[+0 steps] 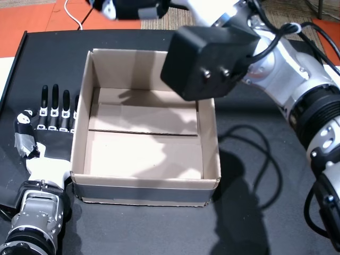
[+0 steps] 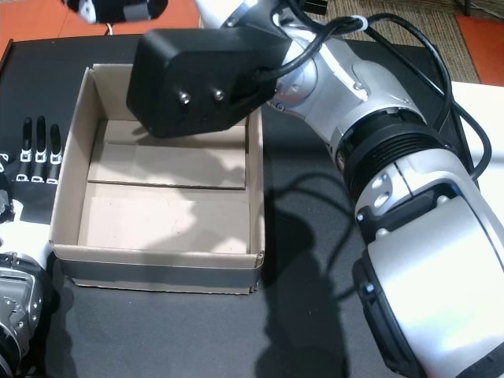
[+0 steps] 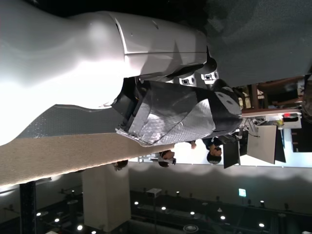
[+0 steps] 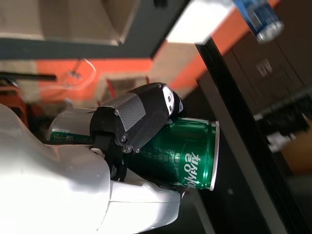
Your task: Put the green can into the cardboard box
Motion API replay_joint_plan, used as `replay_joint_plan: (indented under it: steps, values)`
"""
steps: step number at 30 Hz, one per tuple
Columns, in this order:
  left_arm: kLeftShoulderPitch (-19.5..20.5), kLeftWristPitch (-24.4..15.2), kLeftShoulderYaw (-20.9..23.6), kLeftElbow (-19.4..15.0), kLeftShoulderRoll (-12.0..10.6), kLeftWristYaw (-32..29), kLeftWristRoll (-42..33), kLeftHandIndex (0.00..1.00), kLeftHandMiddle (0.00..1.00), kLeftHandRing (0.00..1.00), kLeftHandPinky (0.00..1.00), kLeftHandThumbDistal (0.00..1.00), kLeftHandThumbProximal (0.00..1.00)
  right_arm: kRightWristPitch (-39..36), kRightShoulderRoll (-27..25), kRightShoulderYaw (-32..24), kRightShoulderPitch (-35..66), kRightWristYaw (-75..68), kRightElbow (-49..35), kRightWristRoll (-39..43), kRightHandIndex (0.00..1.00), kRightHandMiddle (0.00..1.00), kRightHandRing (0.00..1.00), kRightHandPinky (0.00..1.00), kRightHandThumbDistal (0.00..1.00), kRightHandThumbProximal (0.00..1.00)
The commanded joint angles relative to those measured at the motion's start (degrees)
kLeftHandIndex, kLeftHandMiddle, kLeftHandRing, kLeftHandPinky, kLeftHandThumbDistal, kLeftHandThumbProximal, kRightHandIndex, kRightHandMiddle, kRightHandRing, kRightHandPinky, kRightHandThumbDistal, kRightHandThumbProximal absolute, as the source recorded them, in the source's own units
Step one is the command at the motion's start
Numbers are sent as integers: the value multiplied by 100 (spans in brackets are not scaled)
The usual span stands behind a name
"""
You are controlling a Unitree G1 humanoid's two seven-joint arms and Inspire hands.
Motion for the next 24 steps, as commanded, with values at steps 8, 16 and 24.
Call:
replay_joint_plan:
  steps: [8,16,24]
  values:
    - [196,-29,-84,95,-102,220,59,44,45,57,69,0,77,1210,173,170,41,1238,298,170,27,22,30,40,12,0]
    - [191,-137,-35,83,-159,198,-3,43,46,58,70,0,80,2878,340,274,-255,4117,318,301,19,20,29,40,28,0]
    - [222,-59,-10,96,-179,92,-29,42,46,58,69,0,74,3220,430,-43,-61,4563,287,702,14,17,26,37,23,0]
